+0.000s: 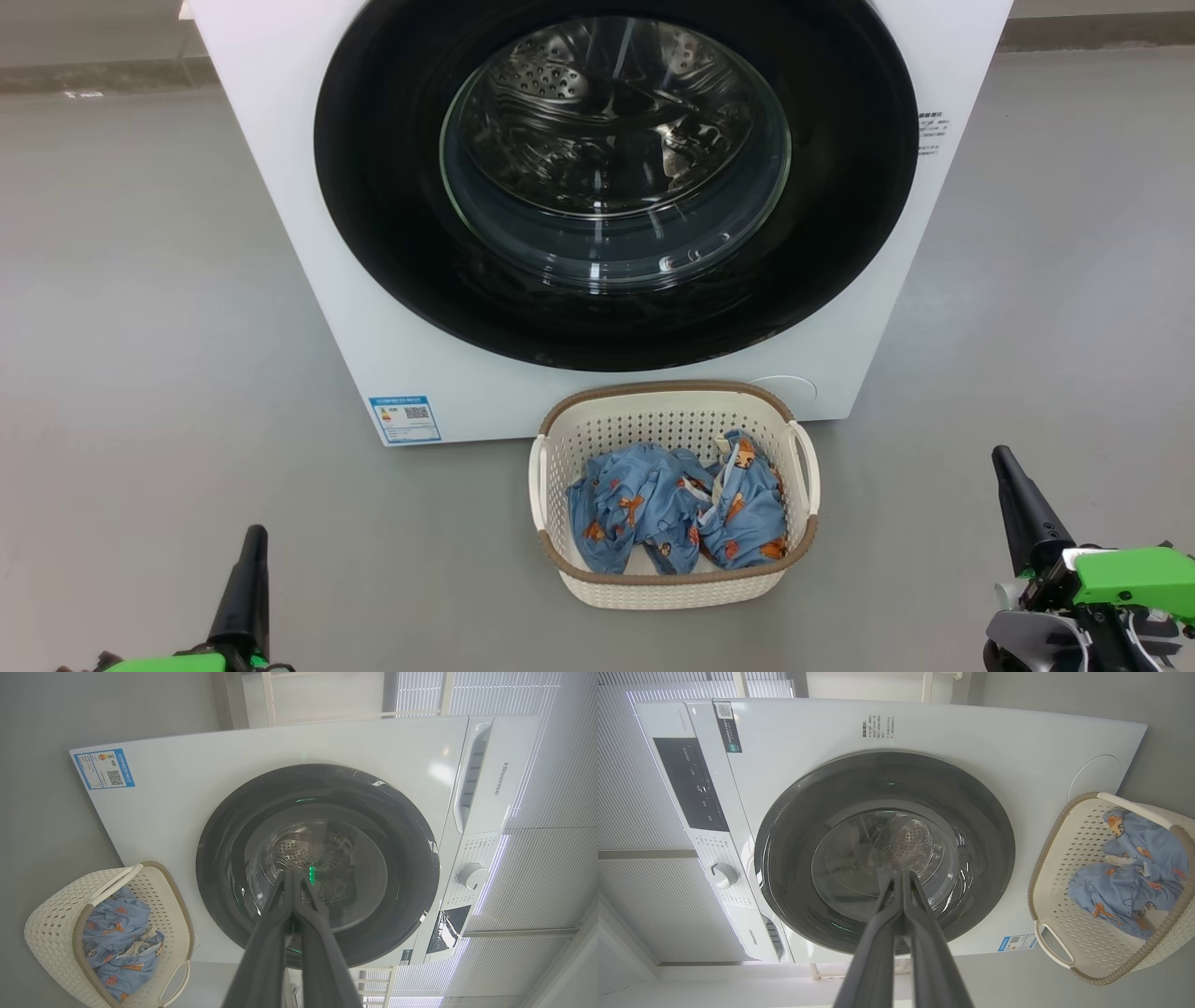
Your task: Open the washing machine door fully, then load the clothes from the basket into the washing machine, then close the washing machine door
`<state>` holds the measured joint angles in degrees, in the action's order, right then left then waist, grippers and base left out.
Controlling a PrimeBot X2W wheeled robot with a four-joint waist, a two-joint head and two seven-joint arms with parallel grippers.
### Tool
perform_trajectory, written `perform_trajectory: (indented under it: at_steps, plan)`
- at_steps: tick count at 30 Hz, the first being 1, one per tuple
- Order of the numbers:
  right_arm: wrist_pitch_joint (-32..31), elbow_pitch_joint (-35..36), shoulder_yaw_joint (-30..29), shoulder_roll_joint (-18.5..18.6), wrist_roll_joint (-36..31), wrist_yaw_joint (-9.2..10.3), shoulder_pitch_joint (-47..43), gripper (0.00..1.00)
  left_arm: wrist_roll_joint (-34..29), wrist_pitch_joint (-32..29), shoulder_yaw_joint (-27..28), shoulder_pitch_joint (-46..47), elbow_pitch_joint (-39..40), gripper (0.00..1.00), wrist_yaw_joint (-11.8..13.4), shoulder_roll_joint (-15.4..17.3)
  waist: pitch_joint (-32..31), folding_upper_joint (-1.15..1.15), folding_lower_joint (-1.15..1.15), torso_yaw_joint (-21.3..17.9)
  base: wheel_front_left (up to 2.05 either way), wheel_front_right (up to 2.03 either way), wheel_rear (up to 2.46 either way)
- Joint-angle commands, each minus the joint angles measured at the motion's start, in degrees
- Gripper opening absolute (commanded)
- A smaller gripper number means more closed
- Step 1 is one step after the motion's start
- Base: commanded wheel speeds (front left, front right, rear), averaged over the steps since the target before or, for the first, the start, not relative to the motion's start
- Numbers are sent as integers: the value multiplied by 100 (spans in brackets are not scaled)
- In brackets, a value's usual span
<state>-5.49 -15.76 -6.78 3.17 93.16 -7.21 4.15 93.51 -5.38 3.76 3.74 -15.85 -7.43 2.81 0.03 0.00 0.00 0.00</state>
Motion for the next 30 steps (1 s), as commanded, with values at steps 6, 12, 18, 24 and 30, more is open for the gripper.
perform_trajectory:
  at_steps: [6, 12, 18, 24, 30]
  plan:
    - [0, -1, -16, -5, -1, 0, 0, 100, 0, 0, 3, 0, -1, 100, 0, 0, 0, 0, 0, 0, 0, 0, 0]
    - [39, -195, 6, -87, -4, -1, -114, 100, -23, 47, -16, -140, -157, 100, 0, -63, 8, 0, 1, 2, 0, 0, 0]
    - [142, -167, 49, -79, -87, -2, -106, 100, -103, 146, -46, -145, -77, 100, 0, -48, -2, 0, 5, 17, 0, 0, 0]
    - [244, -141, 104, -53, -298, -3, -84, 100, -228, 246, -81, -148, 24, 100, -1, -14, 7, 0, 0, 30, 0, 0, 0]
    - [342, -104, 145, -37, -676, -5, -69, 100, -511, 343, -116, -155, 111, 100, -1, 26, 5, 0, 0, 44, 0, 0, 0]
